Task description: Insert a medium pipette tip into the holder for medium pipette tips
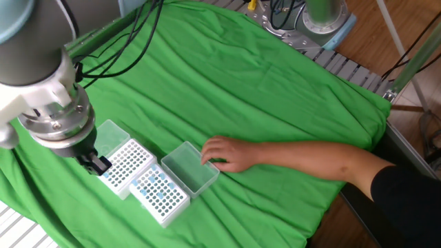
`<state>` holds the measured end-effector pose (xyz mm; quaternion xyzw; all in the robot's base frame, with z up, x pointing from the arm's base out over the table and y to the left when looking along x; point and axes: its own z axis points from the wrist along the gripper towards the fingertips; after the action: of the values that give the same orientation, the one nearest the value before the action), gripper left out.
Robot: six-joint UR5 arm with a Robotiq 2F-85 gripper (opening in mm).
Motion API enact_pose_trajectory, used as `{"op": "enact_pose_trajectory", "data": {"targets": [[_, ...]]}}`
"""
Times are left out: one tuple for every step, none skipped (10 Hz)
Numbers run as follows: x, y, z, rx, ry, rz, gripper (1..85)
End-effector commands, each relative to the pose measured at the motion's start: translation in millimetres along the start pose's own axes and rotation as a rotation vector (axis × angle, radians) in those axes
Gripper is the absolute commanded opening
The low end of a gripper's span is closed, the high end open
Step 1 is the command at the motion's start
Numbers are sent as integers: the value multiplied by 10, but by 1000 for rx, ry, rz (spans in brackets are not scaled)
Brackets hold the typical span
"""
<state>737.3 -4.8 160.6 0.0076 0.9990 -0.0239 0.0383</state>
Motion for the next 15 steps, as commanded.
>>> {"op": "enact_pose_trajectory", "data": {"targets": [[-10, 7, 94, -22, -21, 20, 10], [-17, 29, 125, -26, -26, 26, 10], [-16, 68, 156, -34, -33, 36, 10], [-7, 77, 172, -32, -35, 39, 10], [2, 82, 185, -34, -36, 41, 10], [16, 102, 201, -35, -36, 50, 10], [20, 105, 213, -39, -39, 51, 10], [28, 97, 230, -42, -42, 49, 10], [36, 109, 256, -51, -48, 50, 10], [41, 96, 286, -47, -49, 50, 10], [37, 93, 314, -47, -56, 50, 10], [44, 104, 357, -47, -65, 50, 10], [57, 104, 388, -46, -69, 52, 10], [81, 93, 405, -46, -69, 50, 10], [101, 118, 416, -51, -69, 57, 10]]}}
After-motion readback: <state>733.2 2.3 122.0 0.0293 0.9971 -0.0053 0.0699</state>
